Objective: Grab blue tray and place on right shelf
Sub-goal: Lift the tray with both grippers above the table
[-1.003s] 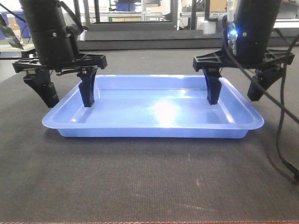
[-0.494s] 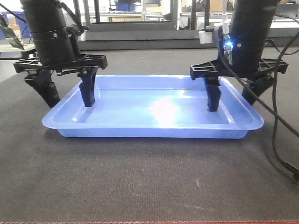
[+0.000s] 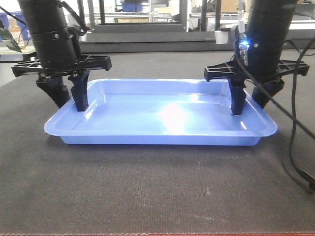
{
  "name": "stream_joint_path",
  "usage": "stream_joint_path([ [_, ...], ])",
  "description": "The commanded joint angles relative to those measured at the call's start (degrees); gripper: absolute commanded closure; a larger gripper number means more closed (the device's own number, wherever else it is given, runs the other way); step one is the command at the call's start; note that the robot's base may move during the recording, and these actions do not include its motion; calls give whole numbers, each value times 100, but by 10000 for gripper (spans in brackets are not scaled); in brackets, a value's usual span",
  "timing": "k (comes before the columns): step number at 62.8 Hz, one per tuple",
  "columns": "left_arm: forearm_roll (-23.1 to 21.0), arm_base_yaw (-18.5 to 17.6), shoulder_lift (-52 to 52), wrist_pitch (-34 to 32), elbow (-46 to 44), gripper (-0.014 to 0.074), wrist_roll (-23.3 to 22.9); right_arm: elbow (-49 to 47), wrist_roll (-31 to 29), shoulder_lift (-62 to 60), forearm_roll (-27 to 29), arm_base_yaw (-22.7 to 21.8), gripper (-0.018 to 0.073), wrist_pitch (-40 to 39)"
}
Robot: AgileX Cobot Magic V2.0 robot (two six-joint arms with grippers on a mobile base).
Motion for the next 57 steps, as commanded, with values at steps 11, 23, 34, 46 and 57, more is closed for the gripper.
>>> stream_joint_path([
  [11,201,-69,-1101,211,-192,638,66,-138,-91,-1397,-135,11,503,87],
  [23,466,-80,-1894,593,-192,638,66,-138,-91,-2269,-135,18,503,438],
  [34,470,-91,-2759,1034,-192,638,66,-133,-91,-2981,-140,176,503,999],
  [46,1002,-310,-3444,1613,-192,638,-145,-19,-91,-3571,-140,576,503,1199],
  [57,974,-499,-4053,1613,78,638,-248,126,-91,-4069,-140,839,503,1437],
])
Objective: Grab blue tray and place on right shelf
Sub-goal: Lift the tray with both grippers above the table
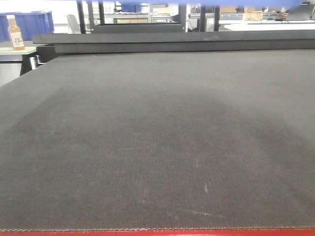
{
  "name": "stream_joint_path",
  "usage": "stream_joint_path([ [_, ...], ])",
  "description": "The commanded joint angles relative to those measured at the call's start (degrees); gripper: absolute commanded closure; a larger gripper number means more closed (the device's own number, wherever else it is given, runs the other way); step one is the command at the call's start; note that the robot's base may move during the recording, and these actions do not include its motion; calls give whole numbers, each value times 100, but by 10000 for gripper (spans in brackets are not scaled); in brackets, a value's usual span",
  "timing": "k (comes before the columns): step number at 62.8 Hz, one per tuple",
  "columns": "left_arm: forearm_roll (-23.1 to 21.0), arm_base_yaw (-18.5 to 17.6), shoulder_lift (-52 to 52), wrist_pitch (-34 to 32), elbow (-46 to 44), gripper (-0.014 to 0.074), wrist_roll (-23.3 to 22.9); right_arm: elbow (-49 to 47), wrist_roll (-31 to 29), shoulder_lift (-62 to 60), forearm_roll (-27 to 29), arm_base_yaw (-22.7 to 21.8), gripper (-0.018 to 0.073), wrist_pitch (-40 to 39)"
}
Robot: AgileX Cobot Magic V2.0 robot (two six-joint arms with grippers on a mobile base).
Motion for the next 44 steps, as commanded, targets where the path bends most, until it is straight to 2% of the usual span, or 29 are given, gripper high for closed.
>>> stream_joint_path([
  [1,370,-98,-478,449,9,638,-31,-75,-193,-424,-332,105,503,152],
  [21,47,-468,-945,449,895,638,-228,-57,-193,-901,-338,220,503,572],
  [44,49,-576,-945,449,907,640,-312,-57,-193,-928,-352,220,503,603],
])
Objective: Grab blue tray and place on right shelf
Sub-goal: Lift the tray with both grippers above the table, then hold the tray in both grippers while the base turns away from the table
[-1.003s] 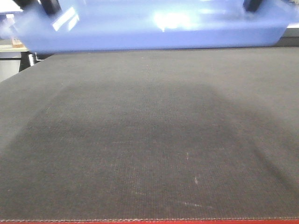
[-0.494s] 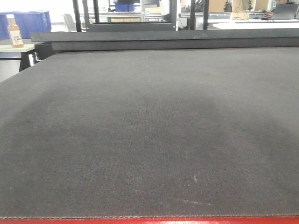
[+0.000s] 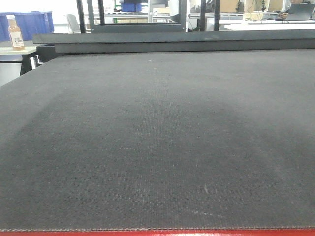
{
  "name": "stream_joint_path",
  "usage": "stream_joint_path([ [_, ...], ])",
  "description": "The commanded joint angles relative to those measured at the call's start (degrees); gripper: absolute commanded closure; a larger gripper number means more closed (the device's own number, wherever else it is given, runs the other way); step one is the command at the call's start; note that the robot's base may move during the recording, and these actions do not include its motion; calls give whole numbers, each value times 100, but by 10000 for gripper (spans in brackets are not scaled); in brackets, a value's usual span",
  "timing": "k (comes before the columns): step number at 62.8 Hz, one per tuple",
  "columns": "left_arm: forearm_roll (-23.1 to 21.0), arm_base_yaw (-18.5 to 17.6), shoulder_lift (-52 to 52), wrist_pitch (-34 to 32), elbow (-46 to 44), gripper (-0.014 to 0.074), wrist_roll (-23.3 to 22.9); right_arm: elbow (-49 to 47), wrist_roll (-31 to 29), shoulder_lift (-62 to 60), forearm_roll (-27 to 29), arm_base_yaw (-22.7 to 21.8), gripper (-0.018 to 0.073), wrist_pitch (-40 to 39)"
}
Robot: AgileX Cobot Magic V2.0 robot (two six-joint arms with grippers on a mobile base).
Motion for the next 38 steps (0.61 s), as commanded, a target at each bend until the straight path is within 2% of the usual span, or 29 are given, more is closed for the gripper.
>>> stream_joint_path([
  [1,291,-39,-172,577,-119,642,137,-151,-186,-162,-289,-13,503,-240],
  [38,291,-39,-172,577,-119,645,137,-151,-186,-156,-289,-13,503,-241],
])
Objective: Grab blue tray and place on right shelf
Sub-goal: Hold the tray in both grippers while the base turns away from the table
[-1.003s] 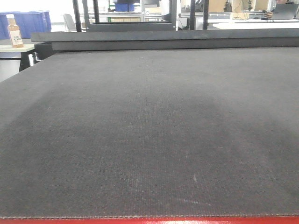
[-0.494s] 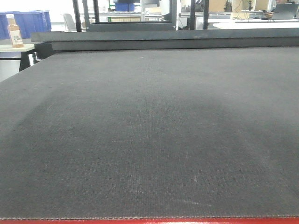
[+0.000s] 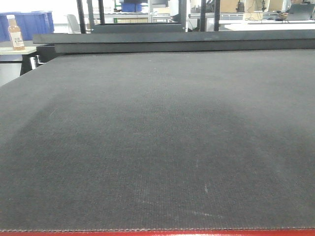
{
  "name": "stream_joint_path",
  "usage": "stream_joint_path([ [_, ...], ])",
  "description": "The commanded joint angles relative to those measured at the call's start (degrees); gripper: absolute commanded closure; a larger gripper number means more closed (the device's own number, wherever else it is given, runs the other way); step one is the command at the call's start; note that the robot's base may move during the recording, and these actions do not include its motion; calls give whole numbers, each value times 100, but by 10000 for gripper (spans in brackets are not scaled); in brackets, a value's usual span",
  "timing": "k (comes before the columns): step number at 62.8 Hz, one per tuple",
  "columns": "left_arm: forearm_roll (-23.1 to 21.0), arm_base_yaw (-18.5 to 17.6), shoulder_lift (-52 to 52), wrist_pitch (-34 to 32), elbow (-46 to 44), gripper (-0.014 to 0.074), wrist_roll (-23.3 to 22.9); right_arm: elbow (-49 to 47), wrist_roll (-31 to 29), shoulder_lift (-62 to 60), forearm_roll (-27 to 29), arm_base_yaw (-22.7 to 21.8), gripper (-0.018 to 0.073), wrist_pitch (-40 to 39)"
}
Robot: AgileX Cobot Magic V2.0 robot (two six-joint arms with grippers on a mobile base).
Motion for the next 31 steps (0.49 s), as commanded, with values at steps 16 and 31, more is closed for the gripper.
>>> stream_joint_path([
  [16,291,-39,-175,577,-119,645,137,-151,-182,-156,-280,-13,503,-259],
  [31,291,-39,-175,577,-119,645,137,-151,-182,-156,-280,-13,503,-259],
])
